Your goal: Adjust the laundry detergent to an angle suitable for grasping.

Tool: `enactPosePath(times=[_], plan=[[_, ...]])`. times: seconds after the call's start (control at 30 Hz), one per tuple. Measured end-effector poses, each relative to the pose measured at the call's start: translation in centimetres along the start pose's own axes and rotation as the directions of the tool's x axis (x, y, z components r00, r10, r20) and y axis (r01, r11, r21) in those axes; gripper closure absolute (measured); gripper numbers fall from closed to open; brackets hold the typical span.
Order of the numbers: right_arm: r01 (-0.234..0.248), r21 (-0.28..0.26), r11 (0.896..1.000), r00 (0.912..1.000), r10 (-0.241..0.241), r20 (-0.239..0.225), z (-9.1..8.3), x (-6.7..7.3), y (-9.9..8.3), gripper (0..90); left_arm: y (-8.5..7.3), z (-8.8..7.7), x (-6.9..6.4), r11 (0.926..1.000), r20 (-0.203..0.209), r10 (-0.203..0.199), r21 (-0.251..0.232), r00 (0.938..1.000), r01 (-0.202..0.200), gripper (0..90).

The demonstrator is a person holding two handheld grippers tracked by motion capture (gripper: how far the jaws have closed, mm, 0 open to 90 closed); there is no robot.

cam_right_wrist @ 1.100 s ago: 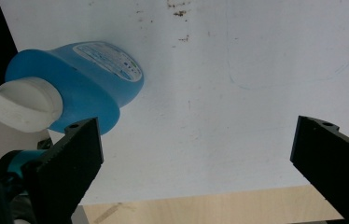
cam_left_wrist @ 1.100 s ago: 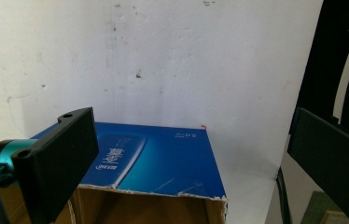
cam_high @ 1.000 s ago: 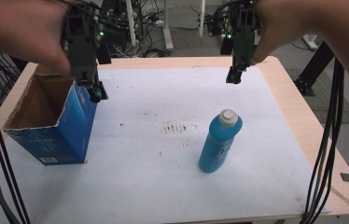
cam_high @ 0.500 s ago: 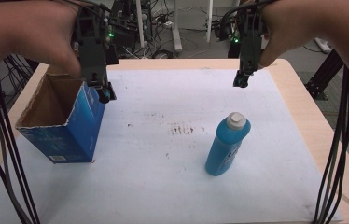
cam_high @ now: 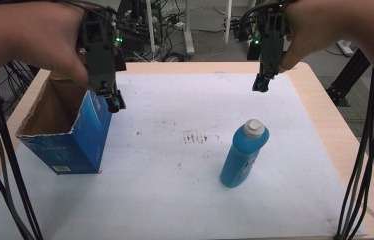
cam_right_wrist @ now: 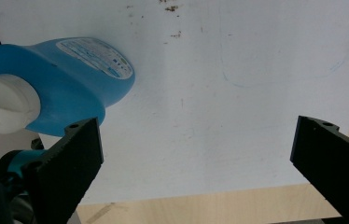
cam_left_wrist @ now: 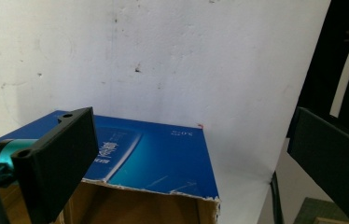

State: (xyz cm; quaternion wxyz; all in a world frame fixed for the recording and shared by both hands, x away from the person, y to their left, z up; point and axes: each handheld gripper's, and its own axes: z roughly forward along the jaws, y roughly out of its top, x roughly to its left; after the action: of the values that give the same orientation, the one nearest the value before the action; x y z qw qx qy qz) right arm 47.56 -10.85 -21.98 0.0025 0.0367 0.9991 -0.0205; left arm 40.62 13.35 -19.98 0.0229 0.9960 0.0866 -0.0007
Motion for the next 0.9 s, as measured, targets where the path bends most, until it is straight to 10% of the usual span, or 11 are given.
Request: enactPosePath(times=[0.9], plan=[[-0.007, -0.011, 1.0, 1.0, 0.007, -0.002, 0.31, -0.57, -0.53, 1.4, 0.39, 0.71, -0.66, 0.9983, 0.034, -0.053, -0.023, 0.998, 0.054, 1.7]])
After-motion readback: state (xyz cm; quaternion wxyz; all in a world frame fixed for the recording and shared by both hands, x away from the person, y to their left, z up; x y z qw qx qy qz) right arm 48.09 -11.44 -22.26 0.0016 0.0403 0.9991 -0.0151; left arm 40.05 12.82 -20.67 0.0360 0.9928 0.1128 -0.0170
